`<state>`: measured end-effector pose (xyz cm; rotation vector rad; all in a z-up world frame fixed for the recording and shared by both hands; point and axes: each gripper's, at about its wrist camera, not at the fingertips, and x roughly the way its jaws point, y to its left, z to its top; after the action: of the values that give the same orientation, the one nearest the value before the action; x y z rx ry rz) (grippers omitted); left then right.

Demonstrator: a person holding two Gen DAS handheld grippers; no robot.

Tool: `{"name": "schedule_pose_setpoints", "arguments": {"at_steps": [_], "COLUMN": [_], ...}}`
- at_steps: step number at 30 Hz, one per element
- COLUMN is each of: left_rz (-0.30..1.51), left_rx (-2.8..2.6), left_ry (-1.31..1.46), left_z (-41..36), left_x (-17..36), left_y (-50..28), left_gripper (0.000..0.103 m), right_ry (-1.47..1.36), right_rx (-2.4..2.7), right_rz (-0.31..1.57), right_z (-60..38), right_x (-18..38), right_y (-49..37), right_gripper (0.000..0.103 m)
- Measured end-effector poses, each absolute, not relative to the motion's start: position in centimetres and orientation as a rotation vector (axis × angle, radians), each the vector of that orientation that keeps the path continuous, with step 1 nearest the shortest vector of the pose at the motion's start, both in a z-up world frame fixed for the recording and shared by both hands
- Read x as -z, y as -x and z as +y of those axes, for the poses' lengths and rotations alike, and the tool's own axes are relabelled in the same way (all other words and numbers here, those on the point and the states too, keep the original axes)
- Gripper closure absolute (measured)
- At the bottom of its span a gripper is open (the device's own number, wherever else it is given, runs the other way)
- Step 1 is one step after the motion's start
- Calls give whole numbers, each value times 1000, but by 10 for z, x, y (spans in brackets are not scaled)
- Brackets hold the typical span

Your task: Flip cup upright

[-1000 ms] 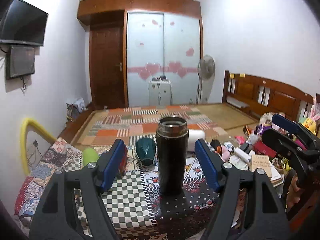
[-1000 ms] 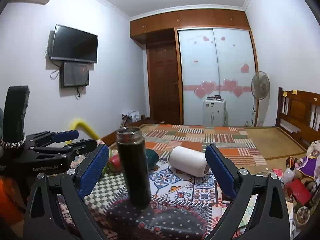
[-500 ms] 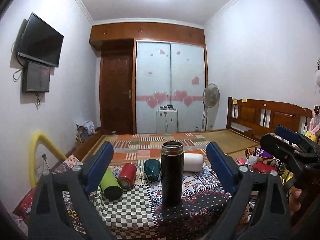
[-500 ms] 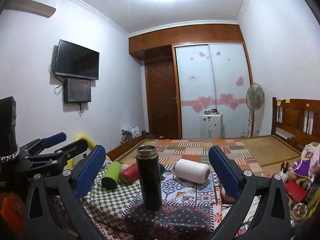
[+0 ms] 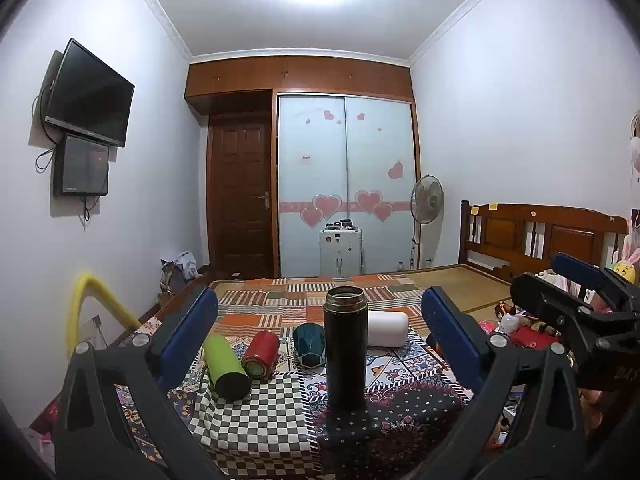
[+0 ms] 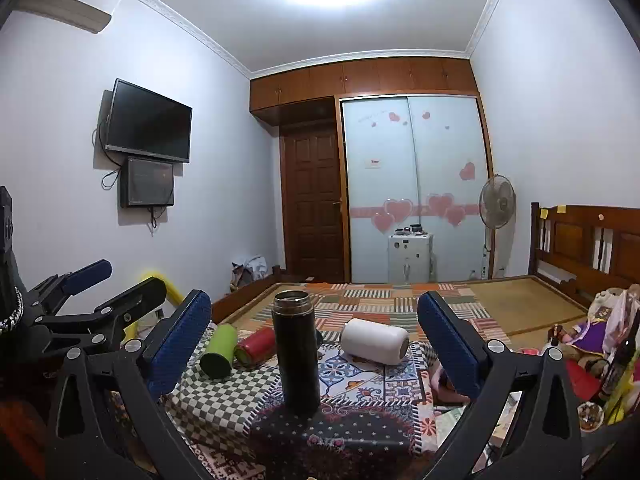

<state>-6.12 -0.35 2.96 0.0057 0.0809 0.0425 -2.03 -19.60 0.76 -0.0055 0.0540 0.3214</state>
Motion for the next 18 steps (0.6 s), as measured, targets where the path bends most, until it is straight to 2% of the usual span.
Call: {"name": "schedule_pose_setpoints", "arguments": {"at_steps": [18], "left_rz": [91], "left_rx": [-42], "left_ry": [-5], "left_z": [-4], "left_x": [-27], "left_y": [59], "left_gripper": [0], "right_ry": [5], "right_rx": [-316], "right_rz": [60], "right_z": [-195], "right_x": [-9], "right_y": [22], "right_gripper": [0]}}
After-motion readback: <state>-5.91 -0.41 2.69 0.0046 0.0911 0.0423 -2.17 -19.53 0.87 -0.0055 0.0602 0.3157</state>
